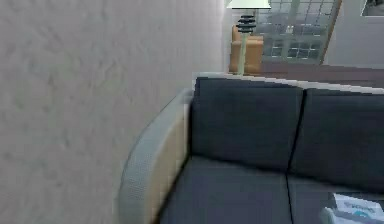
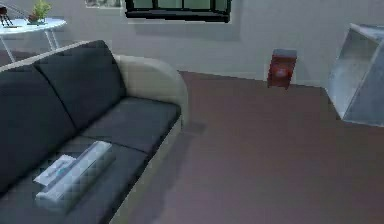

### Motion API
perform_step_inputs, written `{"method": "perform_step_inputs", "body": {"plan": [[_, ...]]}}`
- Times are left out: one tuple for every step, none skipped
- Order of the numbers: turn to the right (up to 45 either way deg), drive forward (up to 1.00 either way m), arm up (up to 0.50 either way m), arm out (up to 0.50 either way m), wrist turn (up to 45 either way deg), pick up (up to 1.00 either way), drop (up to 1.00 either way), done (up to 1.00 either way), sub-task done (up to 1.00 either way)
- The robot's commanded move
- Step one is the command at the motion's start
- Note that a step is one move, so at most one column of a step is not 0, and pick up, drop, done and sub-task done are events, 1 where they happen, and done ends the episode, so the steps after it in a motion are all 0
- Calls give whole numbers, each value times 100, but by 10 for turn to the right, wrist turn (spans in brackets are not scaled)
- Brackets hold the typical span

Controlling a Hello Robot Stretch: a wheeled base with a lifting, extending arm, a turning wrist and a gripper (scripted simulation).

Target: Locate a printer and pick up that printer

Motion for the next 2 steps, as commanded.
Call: {"method": "perform_step_inputs", "body": {"plan": [[-330,0,0,0,0,0,0,0,0],[450,0,0,0,0,0,0,0,0]]}}
